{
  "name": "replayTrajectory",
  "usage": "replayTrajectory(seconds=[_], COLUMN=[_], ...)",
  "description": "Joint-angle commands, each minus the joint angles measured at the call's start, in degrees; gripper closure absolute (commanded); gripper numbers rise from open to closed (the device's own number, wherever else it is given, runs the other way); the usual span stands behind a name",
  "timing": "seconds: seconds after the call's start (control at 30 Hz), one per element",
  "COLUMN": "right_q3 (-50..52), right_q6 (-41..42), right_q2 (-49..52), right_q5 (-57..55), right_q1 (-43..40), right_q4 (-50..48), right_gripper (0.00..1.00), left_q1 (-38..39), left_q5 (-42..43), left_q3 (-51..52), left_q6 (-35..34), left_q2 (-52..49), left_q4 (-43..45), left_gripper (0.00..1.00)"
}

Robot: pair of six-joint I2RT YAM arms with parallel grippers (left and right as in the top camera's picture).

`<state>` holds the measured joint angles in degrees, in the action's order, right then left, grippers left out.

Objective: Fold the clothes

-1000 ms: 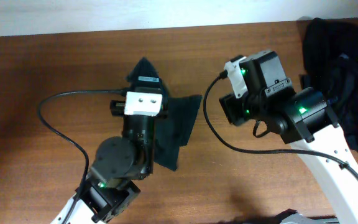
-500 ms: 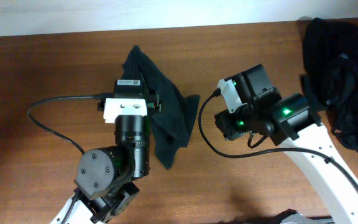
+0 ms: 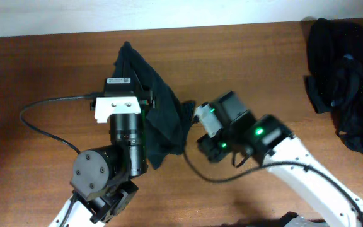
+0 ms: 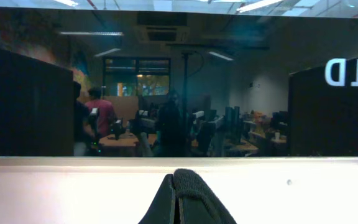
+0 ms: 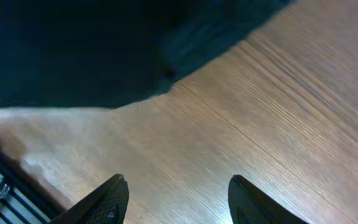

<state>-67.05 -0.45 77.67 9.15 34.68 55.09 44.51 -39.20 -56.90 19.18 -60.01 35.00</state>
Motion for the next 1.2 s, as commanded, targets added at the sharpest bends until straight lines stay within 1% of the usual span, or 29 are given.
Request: replayTrajectory(seconds=[0.0,0.13,0.23,0.4,0.63,0.77,0.97,1.07,1.17], right_q3=[0.5,0.5,0.6,3.3,9.3,13.0,15.7,17.2,17.6], right_q6=[3.5,8.9,12.7,19.6,25.6,25.9,25.8,25.8,25.7], right_q2=[-1.8,-1.8,-1.8,-1.8,-1.8,-1.8,-1.7,-1.4,-0.4], right_q5=[-10.1,-20.7,-24.2,-31.7,-34.6,-37.0,-40.1,-41.9,-42.9], right_q1=[6.3,12.9,17.0,22.7,26.4,26.5,26.3,26.3,26.3], right_q4=[-0.8,-0.8,-1.9,-7.2,-16.6,-24.0,-30.0,-33.6,-36.1], right_gripper=[0.43,0.43,0.41,0.39,0.37,0.37,0.38,0.44,0.46], left_q1=[-0.9,-1.5,-1.7,-1.7,-1.7,-1.7,-1.7,-1.7,-1.7], left_q5=[0.7,0.6,0.7,0.7,0.7,0.7,0.7,0.7,0.7], left_q3=[-1.3,-1.3,-1.3,-1.3,-1.3,-1.3,-1.3,-1.3,-1.3], left_q6=[0.7,0.7,0.7,0.7,0.7,0.7,0.7,0.7,0.7], left_q2=[0.0,0.0,0.0,0.0,0.0,0.0,0.0,0.0,0.0], left_q4=[1.0,1.9,2.1,2.4,2.9,3.0,3.0,3.0,3.0], left_gripper=[0.99,0.99,0.99,0.99,0.99,0.99,0.99,0.99,0.99])
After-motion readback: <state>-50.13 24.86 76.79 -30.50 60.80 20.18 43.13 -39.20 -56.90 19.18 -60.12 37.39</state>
